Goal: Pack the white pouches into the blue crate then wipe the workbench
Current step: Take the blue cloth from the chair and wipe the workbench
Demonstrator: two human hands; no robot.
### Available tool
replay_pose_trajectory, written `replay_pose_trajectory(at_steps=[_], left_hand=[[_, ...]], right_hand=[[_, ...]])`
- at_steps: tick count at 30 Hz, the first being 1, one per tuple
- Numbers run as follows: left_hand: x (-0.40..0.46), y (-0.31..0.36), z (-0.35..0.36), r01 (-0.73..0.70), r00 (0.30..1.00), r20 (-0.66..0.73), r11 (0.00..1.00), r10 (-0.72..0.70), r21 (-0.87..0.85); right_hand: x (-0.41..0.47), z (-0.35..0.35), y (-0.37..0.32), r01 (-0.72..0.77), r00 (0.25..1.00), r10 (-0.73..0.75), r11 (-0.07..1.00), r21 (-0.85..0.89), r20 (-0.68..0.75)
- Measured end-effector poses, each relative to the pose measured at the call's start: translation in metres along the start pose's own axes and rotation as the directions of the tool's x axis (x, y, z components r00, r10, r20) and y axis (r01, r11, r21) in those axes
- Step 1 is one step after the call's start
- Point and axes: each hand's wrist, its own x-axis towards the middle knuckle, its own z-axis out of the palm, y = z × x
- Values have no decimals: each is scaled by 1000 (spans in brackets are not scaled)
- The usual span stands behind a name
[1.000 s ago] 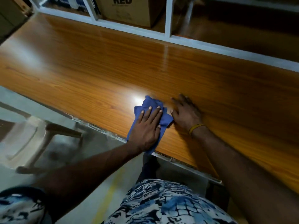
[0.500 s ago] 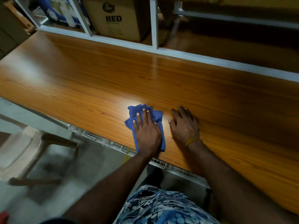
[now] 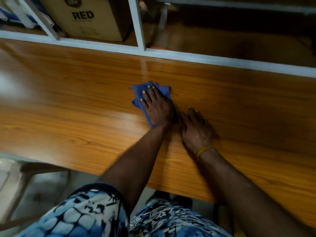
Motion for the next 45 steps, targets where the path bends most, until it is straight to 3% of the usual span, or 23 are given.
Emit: replay_pose_trajectory(at_steps=[9, 16, 18, 21, 23, 25, 32, 37, 40, 42, 45], left_hand=[[102, 51, 13, -197, 973, 121, 980, 197, -9], [128, 63, 18, -404, 900, 181, 915, 396, 10], [128, 53, 16, -569, 805, 204, 822, 557, -1], [128, 39, 9, -830, 523, 251, 553, 814, -65], [121, 29, 6, -907, 352, 290, 400, 890, -129], [109, 19, 0, -930, 269, 320, 331, 908, -158], [28, -26, -40, -882, 286, 375, 396, 882, -257], [-29, -59, -36, -926, 254, 386, 338, 887, -167], [-63, -77, -36, -953, 183, 331, 250, 926, -172], [-89, -84, -36, -946, 218, 300, 276, 929, -167], [-129, -83, -34, -902, 359, 310, 412, 880, -125]], right_hand=[[7, 1, 0, -5, 1000, 5, 999, -32, -17], [6, -1, 1, -7, 999, 7, 1000, 8, -52], [7, -4, 1, -19, 1000, 19, 999, 34, -6], [7, -7, 3, -8, 1000, 8, 999, 53, 10], [5, -8, 6, -6, 1000, 5, 999, 39, 30], [0, -10, 9, -29, 998, 27, 999, 33, 56], [-49, -11, 21, -5, 998, 5, 1000, -1, 57], [-83, -10, 36, 5, 999, -6, 1000, 21, 47], [-104, -12, 44, -4, 999, 4, 1000, 14, 43], [-119, -10, 50, -2, 1000, 2, 1000, 7, 22], [-137, -6, 59, -12, 1000, 11, 1000, 24, 18]])
